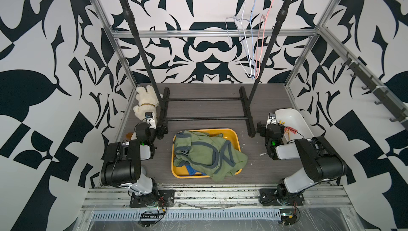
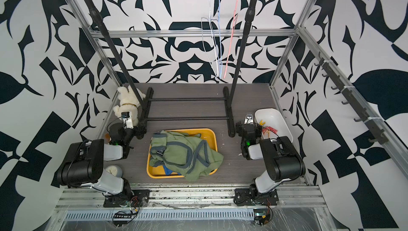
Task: Remove the clothespins securing tank tops to the hanger
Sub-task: Reset both arms
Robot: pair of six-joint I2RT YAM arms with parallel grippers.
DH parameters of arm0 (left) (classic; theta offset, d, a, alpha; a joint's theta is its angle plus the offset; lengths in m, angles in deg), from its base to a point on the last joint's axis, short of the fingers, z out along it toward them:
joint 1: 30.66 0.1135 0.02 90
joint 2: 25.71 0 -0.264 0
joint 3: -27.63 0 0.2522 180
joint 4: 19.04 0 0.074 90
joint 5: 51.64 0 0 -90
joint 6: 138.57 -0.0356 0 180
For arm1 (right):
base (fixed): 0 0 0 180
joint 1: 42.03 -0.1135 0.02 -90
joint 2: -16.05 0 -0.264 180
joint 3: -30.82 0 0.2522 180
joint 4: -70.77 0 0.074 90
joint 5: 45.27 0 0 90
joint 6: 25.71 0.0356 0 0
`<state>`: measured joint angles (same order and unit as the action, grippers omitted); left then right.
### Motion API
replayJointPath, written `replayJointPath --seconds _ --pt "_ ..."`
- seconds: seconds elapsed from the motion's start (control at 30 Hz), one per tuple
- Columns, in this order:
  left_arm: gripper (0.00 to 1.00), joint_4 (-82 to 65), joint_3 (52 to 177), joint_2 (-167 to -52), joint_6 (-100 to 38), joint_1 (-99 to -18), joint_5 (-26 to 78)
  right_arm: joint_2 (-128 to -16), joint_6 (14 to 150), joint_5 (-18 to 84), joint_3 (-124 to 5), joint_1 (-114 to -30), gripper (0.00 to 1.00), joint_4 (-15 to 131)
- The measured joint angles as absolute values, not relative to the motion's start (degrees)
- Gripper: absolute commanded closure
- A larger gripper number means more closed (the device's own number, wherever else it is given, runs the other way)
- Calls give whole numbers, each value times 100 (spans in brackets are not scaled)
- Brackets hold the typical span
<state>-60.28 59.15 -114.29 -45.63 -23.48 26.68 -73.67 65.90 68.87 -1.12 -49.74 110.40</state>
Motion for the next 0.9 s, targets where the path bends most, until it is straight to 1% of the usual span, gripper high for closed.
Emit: replayJointPath --seconds 0.07,0.27,0.37,0.53,0.9 --pt "1 -5978 5917 -11429 -4574 -2354 2640 -7367 6590 6887 -112 -4974 1 11040" --pt "1 -5831 6179 -11429 -4378 -2313 3068 -7367 6590 6887 -112 -4974 1 11040" --pt "0 -6065 6006 -11427 -4439 -2302 2889 -7367 6590 6887 -112 -4974 1 11040" --pt "1 -5919 6052 -11429 -4531 -2280 2531 -7367 6590 6887 -112 -4974 1 11040" --pt "1 -5899 6059 -11429 -4553 -2267 2373 -7367 6590 6887 -112 -4974 1 11040"
